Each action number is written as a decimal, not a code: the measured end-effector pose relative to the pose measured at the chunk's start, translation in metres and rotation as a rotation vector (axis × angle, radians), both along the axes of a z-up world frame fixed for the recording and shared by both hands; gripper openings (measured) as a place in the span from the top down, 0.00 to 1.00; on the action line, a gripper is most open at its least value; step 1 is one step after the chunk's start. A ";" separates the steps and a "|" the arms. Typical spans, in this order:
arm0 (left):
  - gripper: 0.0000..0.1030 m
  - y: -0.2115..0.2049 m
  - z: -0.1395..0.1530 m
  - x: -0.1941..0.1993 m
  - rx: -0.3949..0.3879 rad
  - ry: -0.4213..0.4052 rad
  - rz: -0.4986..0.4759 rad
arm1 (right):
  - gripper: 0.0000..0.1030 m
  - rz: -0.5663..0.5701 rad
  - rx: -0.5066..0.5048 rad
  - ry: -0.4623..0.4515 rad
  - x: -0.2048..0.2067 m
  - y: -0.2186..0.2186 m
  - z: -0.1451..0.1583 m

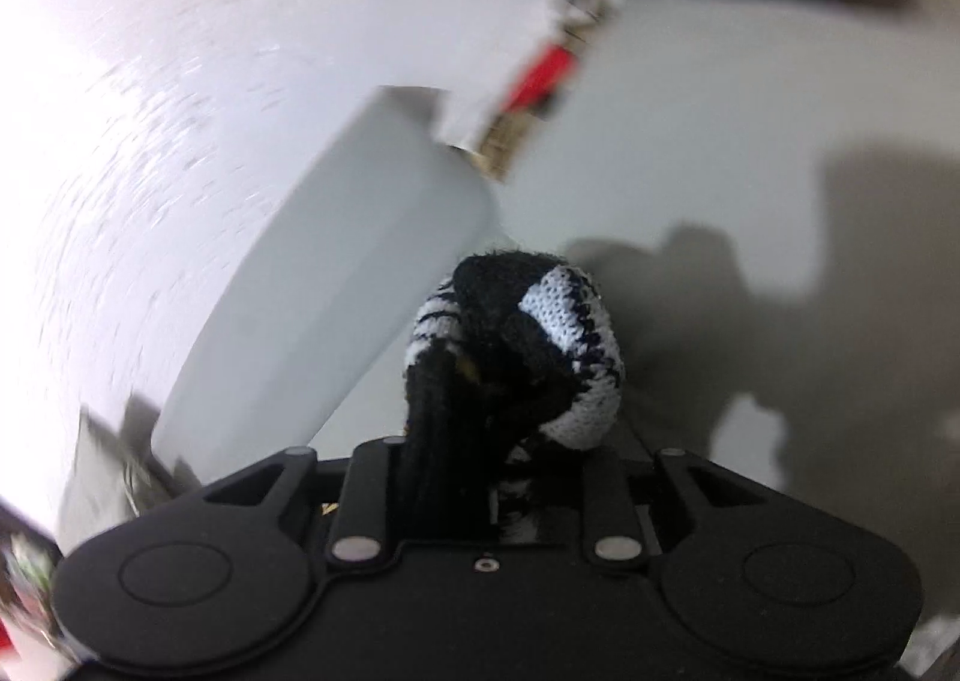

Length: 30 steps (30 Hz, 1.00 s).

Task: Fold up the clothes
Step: 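Lift the white-patterned sleeve end with the right gripper while the left gripper presses the sweater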

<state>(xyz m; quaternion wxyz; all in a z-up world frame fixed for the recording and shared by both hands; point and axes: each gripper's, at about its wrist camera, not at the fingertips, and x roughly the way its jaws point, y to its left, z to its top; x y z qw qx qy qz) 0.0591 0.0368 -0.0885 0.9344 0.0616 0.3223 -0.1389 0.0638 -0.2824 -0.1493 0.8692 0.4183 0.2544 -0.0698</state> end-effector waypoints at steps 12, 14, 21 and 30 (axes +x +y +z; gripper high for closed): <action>0.67 -0.050 -0.003 0.065 -0.005 0.139 -0.336 | 0.77 0.108 -0.141 0.034 0.018 -0.066 0.017; 0.68 -0.067 -0.001 0.071 0.044 0.119 -0.446 | 0.77 0.114 -0.179 0.019 0.016 -0.061 0.016; 0.90 -0.131 -0.055 0.093 0.364 0.206 -0.711 | 0.77 0.119 -0.094 0.013 0.008 -0.068 0.010; 0.84 -0.122 -0.048 0.103 0.233 0.256 -0.614 | 0.77 0.136 -0.170 0.003 0.011 -0.056 0.016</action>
